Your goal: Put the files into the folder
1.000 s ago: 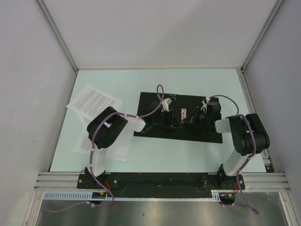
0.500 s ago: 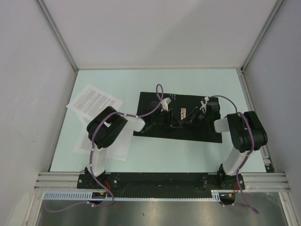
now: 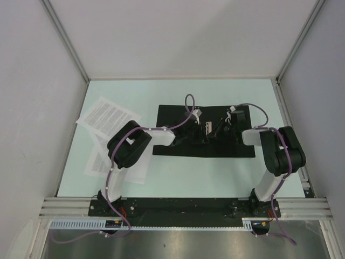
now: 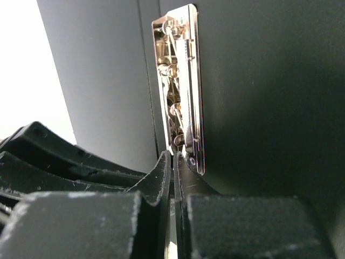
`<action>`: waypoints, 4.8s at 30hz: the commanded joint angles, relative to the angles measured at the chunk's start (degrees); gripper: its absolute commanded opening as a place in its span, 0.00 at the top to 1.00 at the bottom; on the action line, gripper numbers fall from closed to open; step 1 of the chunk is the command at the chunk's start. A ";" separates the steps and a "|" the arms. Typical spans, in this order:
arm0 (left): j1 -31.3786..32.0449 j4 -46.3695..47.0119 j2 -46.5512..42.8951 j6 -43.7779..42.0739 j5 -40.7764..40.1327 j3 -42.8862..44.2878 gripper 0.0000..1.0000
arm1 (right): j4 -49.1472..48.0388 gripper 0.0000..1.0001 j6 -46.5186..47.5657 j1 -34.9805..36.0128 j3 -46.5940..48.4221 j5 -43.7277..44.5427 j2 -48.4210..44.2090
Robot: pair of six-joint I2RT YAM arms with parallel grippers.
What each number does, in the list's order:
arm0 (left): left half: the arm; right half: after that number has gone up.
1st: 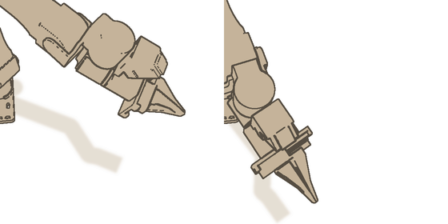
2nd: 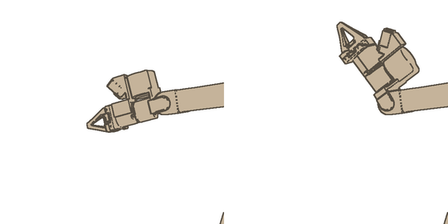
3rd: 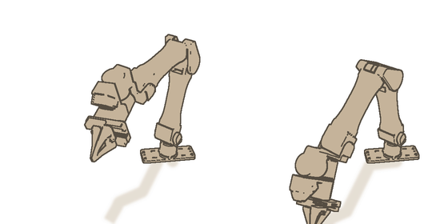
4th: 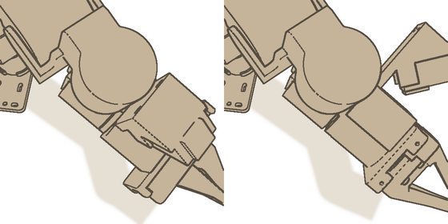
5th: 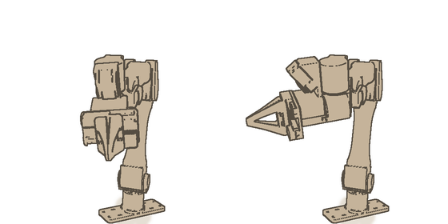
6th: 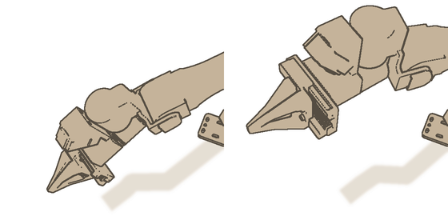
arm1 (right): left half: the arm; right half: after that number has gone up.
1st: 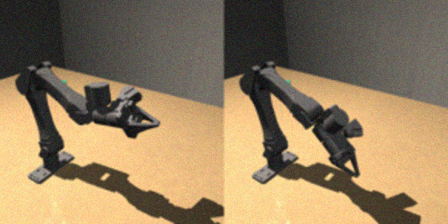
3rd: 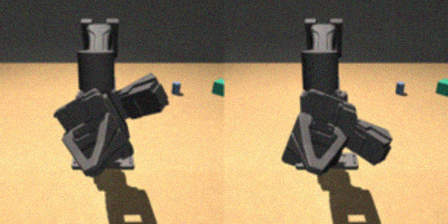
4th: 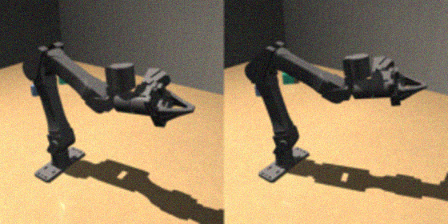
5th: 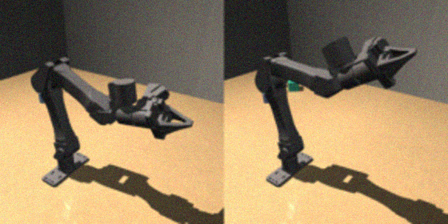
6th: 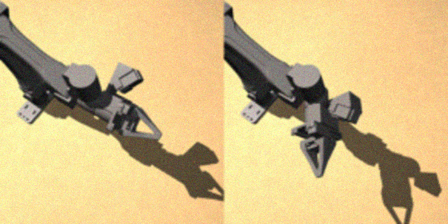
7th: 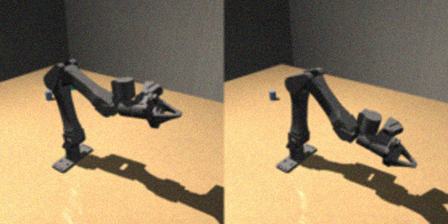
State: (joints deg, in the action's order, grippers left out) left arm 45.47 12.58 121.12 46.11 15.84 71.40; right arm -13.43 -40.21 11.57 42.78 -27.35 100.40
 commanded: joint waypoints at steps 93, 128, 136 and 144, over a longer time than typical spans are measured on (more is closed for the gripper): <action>-0.47 -9.85 -51.68 -13.94 -4.94 -25.87 0.25 | 14.24 0.17 9.10 1.35 9.16 0.11 -9.00; -16.69 -22.85 -56.42 -10.70 -5.10 -23.76 0.22 | 11.46 0.15 16.20 2.66 34.29 0.53 11.15; -37.80 -29.27 -52.40 -5.15 -14.87 -20.61 0.03 | 8.98 0.09 12.01 13.64 38.94 13.99 9.98; -52.94 -20.32 -32.91 0.57 0.69 -14.11 0.15 | 6.91 0.09 6.10 25.07 60.62 16.45 30.68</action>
State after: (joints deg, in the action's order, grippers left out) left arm -3.11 -12.34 80.40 43.83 10.70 52.86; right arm -4.95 -31.29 32.84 91.22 -14.63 120.42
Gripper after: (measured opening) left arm 0.884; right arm 0.907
